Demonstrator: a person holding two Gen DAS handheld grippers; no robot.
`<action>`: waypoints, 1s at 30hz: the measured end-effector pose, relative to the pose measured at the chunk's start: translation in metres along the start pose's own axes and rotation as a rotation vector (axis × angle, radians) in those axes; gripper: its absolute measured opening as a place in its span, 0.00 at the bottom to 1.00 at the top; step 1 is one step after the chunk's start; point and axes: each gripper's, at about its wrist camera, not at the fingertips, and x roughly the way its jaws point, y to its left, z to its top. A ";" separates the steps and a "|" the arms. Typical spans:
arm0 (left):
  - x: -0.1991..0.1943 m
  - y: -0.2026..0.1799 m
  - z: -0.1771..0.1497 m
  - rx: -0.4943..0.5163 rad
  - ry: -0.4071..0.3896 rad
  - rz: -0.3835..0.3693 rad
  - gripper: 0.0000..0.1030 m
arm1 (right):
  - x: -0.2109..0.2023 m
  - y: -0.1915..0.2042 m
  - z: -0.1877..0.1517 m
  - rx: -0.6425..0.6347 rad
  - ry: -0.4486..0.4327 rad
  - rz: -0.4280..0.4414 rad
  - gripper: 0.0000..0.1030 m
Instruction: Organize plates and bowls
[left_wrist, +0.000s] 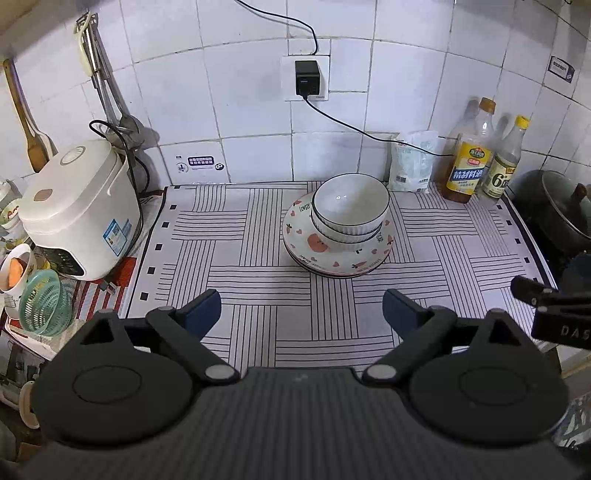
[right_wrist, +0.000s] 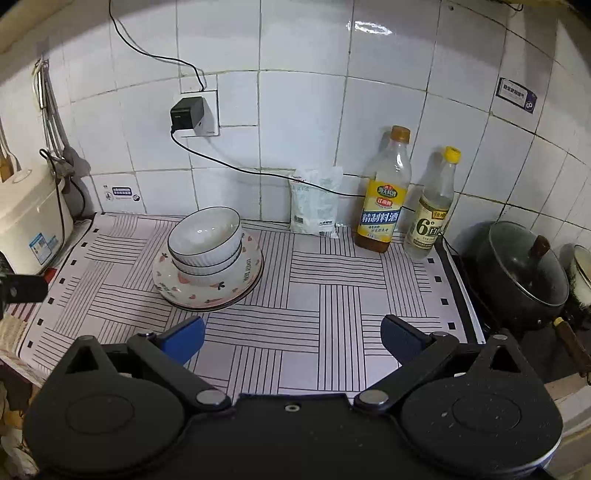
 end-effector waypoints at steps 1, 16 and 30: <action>-0.002 -0.001 -0.001 0.000 0.002 0.003 0.93 | -0.003 0.001 0.000 -0.004 -0.005 -0.008 1.00; -0.022 -0.015 -0.015 0.042 -0.011 0.025 0.93 | -0.037 -0.006 -0.008 0.030 -0.055 -0.011 1.00; -0.030 -0.021 -0.033 0.055 -0.073 0.048 0.93 | -0.047 -0.004 -0.030 0.018 -0.077 -0.010 1.00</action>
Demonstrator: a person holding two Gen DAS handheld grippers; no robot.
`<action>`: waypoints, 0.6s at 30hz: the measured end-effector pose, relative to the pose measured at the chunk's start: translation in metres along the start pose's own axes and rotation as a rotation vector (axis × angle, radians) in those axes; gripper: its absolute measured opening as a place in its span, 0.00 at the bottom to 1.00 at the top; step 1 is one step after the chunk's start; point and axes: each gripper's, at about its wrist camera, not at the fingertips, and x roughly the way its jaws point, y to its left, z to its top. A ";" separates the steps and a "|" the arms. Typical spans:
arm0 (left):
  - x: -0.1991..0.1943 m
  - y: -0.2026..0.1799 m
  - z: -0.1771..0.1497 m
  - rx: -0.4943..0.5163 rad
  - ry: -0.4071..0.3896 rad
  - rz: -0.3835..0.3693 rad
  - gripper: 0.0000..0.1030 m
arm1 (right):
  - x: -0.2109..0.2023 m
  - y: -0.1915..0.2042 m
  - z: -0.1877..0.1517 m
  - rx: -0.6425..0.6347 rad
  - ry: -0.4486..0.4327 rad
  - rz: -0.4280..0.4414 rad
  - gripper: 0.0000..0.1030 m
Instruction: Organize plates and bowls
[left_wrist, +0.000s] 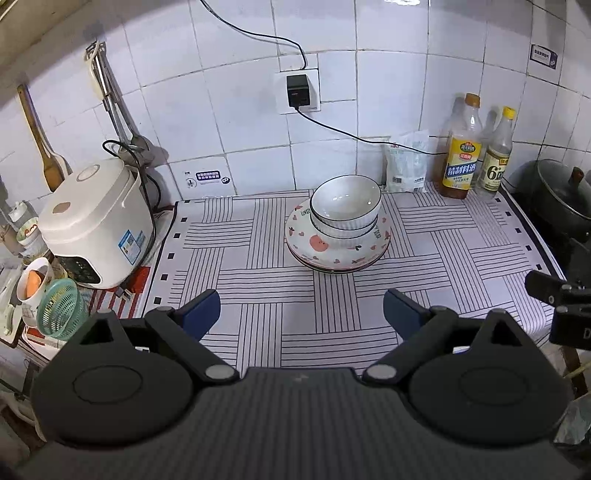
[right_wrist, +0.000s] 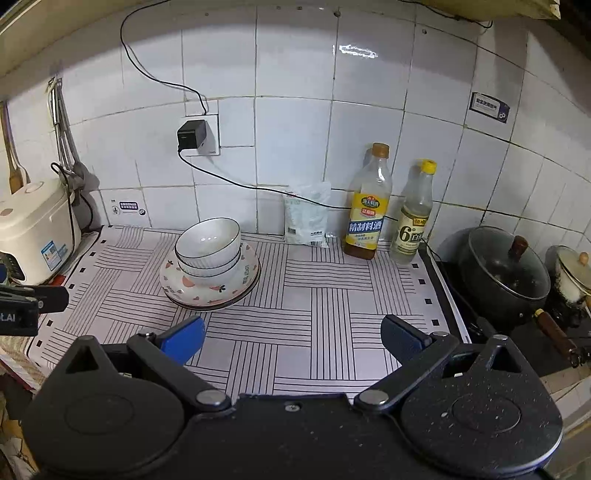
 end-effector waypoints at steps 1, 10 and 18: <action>0.000 0.000 -0.002 -0.004 -0.003 0.004 0.93 | -0.001 0.001 -0.001 0.002 -0.003 0.001 1.00; 0.003 0.004 -0.017 -0.033 0.000 -0.031 0.94 | -0.001 0.004 -0.015 0.000 -0.024 -0.054 1.00; 0.008 -0.005 -0.018 -0.010 -0.004 0.007 0.94 | 0.003 0.001 -0.020 0.012 0.002 -0.065 1.00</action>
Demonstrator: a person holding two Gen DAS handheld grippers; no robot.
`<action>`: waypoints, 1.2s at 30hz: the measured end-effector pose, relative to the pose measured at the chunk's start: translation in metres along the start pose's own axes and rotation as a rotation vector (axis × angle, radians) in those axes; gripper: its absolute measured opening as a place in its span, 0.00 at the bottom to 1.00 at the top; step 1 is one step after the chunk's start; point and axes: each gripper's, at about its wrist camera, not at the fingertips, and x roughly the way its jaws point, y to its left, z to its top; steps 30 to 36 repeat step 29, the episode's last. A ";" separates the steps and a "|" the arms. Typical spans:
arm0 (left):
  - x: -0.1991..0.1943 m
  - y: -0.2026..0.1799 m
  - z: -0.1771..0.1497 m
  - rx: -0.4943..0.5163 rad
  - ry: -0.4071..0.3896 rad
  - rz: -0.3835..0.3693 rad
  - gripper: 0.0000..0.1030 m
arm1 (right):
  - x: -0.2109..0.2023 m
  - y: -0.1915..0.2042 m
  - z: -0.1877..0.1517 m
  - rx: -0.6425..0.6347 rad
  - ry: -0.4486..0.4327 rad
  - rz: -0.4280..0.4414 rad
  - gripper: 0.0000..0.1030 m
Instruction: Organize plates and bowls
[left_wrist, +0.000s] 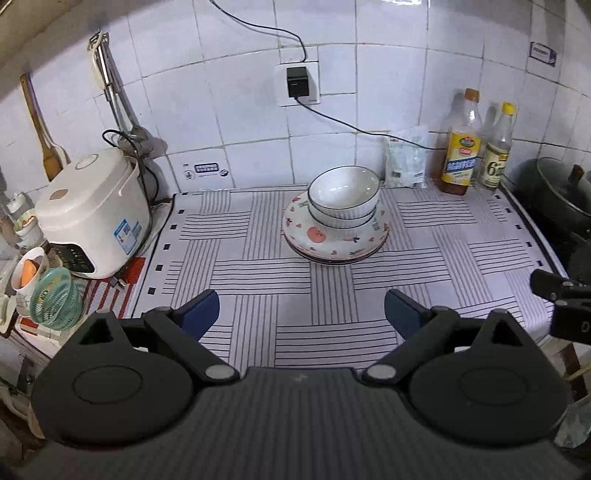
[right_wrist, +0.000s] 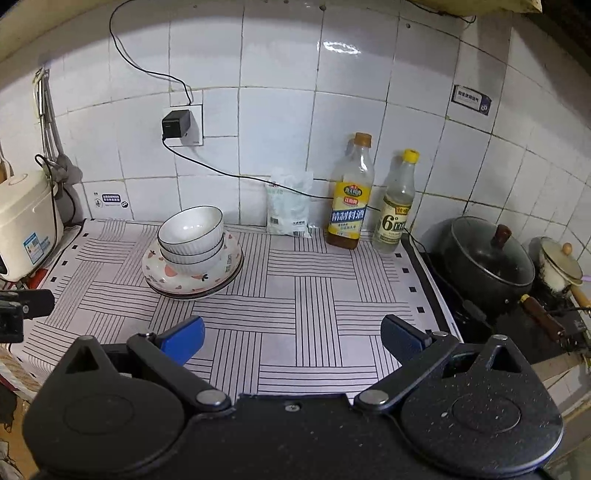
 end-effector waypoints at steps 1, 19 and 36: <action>0.001 0.000 0.001 -0.001 0.005 0.003 0.94 | 0.001 -0.001 0.000 0.005 0.003 0.002 1.00; 0.002 0.005 0.005 0.000 -0.008 -0.009 0.94 | 0.009 -0.005 -0.002 0.039 0.046 0.010 1.00; -0.002 0.007 0.003 -0.004 0.005 -0.001 0.94 | 0.010 0.000 -0.006 0.041 0.068 0.018 1.00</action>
